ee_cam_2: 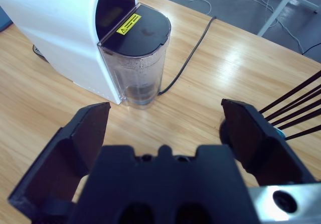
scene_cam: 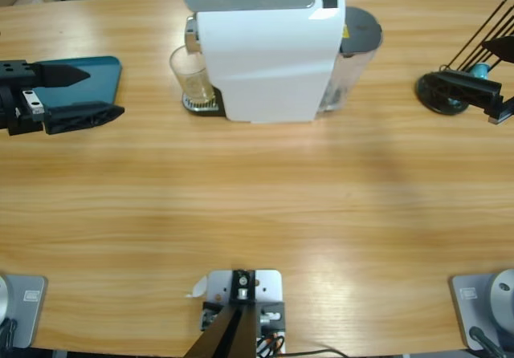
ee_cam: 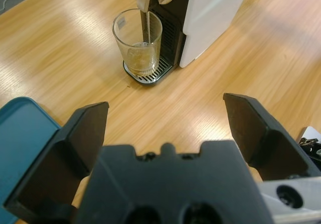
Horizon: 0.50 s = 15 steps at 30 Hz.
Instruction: Pour coffee
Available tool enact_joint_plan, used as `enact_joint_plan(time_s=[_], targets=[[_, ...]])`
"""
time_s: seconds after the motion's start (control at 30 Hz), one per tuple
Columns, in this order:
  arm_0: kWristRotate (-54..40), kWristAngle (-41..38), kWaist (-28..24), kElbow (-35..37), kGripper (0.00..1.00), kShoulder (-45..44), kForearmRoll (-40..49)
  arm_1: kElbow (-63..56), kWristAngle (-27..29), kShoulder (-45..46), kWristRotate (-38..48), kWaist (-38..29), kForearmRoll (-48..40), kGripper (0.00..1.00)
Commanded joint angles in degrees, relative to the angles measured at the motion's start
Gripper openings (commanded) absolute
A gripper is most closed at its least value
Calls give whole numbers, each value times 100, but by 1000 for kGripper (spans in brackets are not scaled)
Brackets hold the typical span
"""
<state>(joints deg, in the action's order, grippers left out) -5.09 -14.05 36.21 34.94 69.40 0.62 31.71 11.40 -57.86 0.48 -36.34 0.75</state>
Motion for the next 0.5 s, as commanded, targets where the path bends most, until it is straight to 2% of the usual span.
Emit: enact_joint_plan(time_s=[0.03,0.27,0.5], targets=[[91,297,195,-249,1000,-82,-45,-245,47,-68,-55,30,-92,1000],[149,508,529,-286,1000,-190,-45,-253,59,-106,-57,30,-84,1000],[221,695,571,-316,1000,-284,-50,-253,73,47,-57,30,57,1000]])
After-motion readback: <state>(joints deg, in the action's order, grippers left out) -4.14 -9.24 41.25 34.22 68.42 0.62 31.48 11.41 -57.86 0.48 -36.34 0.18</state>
